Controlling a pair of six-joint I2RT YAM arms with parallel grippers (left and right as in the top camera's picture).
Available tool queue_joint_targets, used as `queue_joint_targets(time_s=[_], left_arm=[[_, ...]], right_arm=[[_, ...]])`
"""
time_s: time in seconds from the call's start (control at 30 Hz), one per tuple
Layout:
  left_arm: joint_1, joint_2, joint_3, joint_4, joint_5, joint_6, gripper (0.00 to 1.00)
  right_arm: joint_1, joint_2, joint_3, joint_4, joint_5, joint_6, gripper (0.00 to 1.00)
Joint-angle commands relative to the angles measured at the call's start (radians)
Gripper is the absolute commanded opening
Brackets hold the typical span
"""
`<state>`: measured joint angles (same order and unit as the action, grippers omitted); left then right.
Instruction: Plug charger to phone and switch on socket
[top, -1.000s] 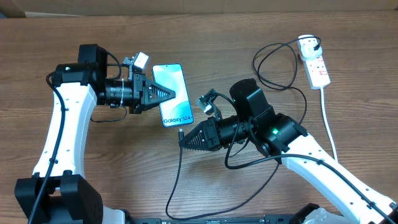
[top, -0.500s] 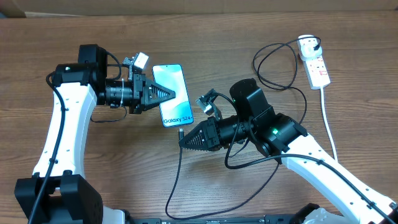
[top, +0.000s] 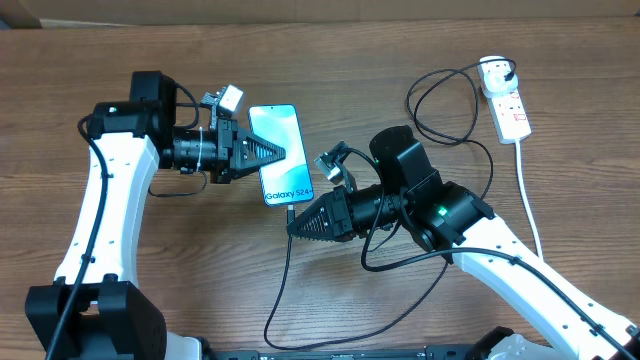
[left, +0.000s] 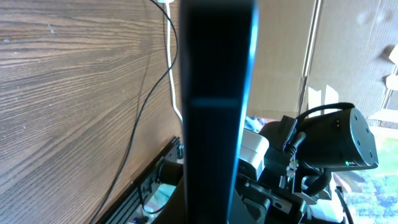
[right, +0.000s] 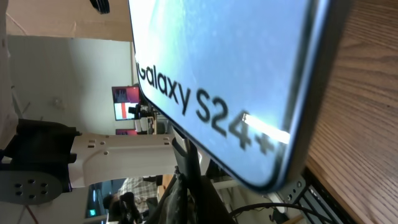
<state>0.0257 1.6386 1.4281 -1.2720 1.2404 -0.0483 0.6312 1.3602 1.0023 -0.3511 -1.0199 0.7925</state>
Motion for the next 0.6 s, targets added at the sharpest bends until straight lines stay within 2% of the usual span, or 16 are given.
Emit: queue_joint_targets(time_s=[0.0, 0.57], left_arm=[[-0.006, -0.008, 0.007, -0.003, 0.035, 0.026, 0.04], [-0.005, -0.008, 0.007, -0.003, 0.035, 0.026, 0.04]], right_arm=[[0.021, -0.023, 0.027, 0.009, 0.002, 0.004, 0.04], [0.002, -0.023, 0.027, -0.002, 0.016, -0.015, 0.04]])
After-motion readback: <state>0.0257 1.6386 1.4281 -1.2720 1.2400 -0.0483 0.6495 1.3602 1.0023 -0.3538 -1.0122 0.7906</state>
